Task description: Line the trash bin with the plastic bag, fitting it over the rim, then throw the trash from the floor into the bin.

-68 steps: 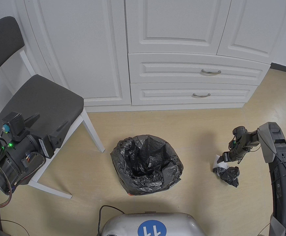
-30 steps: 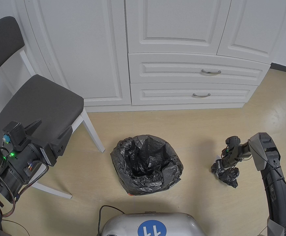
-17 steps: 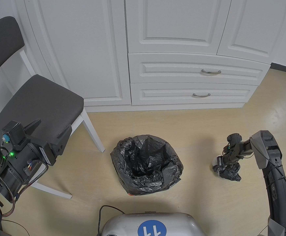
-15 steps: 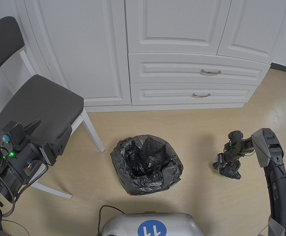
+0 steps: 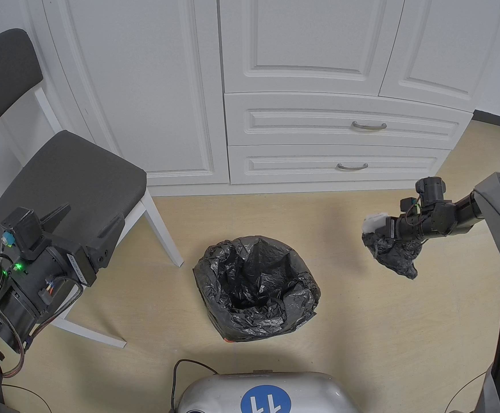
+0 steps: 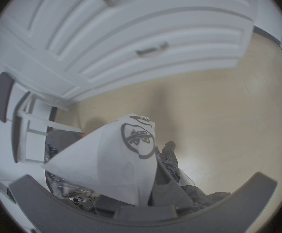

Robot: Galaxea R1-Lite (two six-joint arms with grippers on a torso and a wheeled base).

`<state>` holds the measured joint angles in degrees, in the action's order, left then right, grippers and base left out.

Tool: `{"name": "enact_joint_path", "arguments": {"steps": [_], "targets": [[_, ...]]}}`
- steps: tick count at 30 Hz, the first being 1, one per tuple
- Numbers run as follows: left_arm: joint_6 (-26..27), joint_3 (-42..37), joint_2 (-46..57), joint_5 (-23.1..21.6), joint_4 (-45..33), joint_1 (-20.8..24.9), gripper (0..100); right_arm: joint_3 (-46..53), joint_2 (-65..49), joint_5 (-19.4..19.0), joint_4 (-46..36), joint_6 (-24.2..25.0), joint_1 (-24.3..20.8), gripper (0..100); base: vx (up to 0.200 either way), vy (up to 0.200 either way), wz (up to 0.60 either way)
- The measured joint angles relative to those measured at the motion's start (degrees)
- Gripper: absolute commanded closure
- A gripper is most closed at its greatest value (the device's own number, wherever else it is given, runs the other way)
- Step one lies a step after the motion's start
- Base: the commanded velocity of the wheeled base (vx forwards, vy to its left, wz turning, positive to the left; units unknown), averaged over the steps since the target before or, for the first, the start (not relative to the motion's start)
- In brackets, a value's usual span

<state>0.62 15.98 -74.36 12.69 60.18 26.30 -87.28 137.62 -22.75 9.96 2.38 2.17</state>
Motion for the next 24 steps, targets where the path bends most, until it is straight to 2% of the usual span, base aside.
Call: {"name": "enact_joint_path", "arguments": {"steps": [2, 3, 4, 11, 12, 16, 19, 24], "targets": [[0.1, 0.1, 0.1, 0.0, 0.0, 0.0, 0, 5.2, -3.5, 0.0, 7.0, 0.9, -2.2, 100, 0.000, 0.000, 0.00], [0.2, 0.2, 0.1, 0.0, 0.0, -0.1, 0, 9.5, -6.2, 0.8, 13.7, 1.8, -4.4, 100, 0.000, 0.000, 0.00], [0.2, 0.3, 0.1, 0.0, 0.0, -0.1, 0, 9.8, -6.4, 0.8, 13.7, 1.9, -4.6, 100, 0.000, 0.000, 0.00], [0.5, 0.8, 0.4, -0.1, 0.0, -0.4, 0, 20.9, -11.1, 7.9, 41.0, 5.1, -15.8, 100, 0.000, 0.000, 0.00], [0.6, 0.9, 0.4, -0.1, 0.0, -0.6, 0, 22.3, -11.2, 9.9, 47.0, 5.8, -18.7, 100, 0.000, 0.000, 0.00], [0.7, 1.1, 0.4, -0.2, 0.0, -1.6, 0, 24.6, -9.9, 14.8, 60.2, 7.3, -25.4, 100, 0.000, 0.000, 0.00], [1.0, 1.3, 0.3, -0.3, 0.0, -3.2, 0, 24.7, -6.5, 20.3, 71.0, 8.7, -32.1, 100, 0.000, 0.000, 0.00], [1.5, 1.8, -0.1, -0.5, 0.0, -7.1, 0, 21.4, 1.5, 28.9, 78.5, 10.3, -41.0, 100, 0.000, 0.000, 0.00]]}}
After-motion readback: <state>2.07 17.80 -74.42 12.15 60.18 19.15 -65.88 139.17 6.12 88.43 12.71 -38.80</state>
